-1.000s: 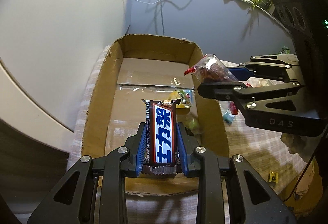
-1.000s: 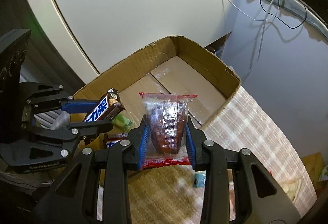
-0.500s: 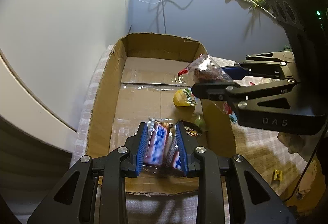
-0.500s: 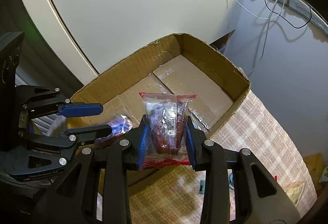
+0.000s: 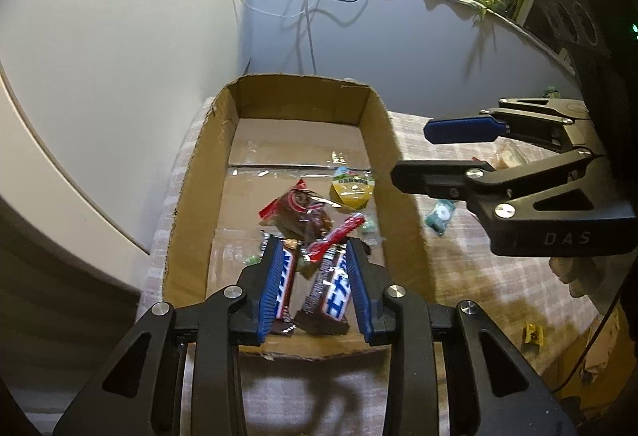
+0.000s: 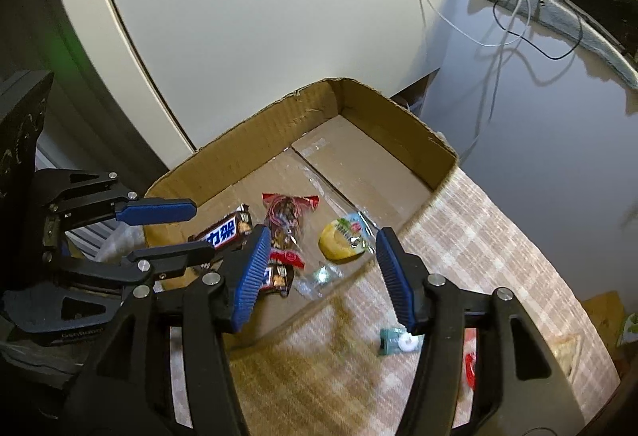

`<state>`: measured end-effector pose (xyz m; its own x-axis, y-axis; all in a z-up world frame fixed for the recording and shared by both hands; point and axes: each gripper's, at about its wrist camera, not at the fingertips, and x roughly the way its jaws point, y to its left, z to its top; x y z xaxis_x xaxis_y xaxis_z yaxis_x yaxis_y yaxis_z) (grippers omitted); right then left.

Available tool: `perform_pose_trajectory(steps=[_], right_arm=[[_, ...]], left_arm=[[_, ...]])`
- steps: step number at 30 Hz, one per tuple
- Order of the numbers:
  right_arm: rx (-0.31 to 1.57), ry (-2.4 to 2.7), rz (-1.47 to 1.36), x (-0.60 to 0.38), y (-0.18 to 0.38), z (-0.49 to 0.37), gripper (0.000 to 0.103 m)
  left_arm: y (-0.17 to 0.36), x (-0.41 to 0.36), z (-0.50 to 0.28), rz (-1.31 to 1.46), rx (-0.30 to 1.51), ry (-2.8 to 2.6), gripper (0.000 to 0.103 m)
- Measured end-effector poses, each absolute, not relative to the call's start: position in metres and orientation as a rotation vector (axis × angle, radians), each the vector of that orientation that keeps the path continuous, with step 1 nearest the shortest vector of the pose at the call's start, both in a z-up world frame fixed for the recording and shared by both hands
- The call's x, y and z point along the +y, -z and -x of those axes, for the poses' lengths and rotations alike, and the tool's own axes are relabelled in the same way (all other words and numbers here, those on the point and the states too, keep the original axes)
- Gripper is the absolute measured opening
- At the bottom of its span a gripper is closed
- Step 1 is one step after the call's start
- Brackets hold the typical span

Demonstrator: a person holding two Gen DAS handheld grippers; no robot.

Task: Organize snacks
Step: 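Move both open tools back over the remaining snacks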

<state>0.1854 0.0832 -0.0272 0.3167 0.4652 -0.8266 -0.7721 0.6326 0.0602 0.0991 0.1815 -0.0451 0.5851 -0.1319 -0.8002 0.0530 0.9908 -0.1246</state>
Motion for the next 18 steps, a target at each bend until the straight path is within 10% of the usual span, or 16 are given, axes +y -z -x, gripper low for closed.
perform_pose_trajectory(steps=[18], right_arm=[[0.935, -0.679, 0.293, -0.068, 0.023, -0.108, 0.073]], left_arm=[[0.04, 0.09, -0.074, 0.008, 0.92, 0.294, 0.031]])
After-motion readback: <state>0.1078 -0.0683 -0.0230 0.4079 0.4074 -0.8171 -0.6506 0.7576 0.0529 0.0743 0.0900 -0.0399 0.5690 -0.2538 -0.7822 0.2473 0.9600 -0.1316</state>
